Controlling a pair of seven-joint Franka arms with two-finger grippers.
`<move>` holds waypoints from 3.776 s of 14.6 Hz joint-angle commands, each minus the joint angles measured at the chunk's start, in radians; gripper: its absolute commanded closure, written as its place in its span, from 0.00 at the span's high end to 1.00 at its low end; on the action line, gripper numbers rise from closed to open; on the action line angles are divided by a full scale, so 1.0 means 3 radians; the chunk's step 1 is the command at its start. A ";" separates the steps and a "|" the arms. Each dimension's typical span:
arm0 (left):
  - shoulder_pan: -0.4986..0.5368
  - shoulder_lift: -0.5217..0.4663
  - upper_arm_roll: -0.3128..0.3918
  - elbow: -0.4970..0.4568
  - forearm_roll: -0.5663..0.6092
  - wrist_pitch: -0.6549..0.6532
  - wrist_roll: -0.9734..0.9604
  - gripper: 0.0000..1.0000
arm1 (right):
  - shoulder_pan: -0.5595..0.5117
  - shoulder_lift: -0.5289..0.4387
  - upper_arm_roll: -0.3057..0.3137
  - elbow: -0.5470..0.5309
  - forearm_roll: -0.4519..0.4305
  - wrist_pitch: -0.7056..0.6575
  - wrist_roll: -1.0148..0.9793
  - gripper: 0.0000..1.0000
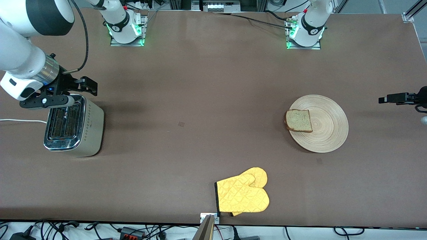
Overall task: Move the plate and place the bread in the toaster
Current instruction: 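Move the right gripper above the toaster while the left gripper approaches the plate, then push the wooden plate toward the toaster with the left gripper, then push the plate further with the left gripper while the right gripper approaches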
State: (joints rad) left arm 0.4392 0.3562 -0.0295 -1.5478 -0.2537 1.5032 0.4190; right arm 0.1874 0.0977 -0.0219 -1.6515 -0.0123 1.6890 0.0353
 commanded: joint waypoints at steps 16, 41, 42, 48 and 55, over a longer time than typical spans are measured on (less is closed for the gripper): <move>0.0776 0.1528 -0.0080 -0.0184 -0.1629 0.0286 0.1738 0.88 | 0.0203 0.0181 -0.0014 -0.0007 0.0286 0.0317 0.0025 1.00; 0.0632 0.1390 -0.0407 -0.0429 -0.1685 0.0461 0.1309 0.01 | 0.0173 0.0186 -0.0024 -0.0007 0.0302 0.0347 0.0031 1.00; 0.0627 0.1344 -0.0524 -0.0455 -0.1690 0.0471 0.1161 0.01 | 0.0173 0.0186 -0.0024 -0.0007 0.0302 0.0342 0.0031 1.00; 0.0627 0.1211 -0.1643 -0.1313 -0.2338 0.1910 0.0863 0.01 | 0.0270 0.0329 -0.0014 -0.0007 0.0332 0.0449 0.0036 1.00; -0.0270 0.1247 -0.2110 -0.1529 -0.3351 0.3113 0.0920 0.01 | 0.0321 0.0523 -0.0014 -0.0012 0.0577 0.0526 0.0041 1.00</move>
State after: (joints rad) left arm 0.4469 0.7679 -0.6602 -1.9895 -1.1534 2.3802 0.6756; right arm 0.2807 0.2374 -0.0247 -1.6524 0.1092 1.8244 0.0379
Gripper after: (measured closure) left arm 0.907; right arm 0.000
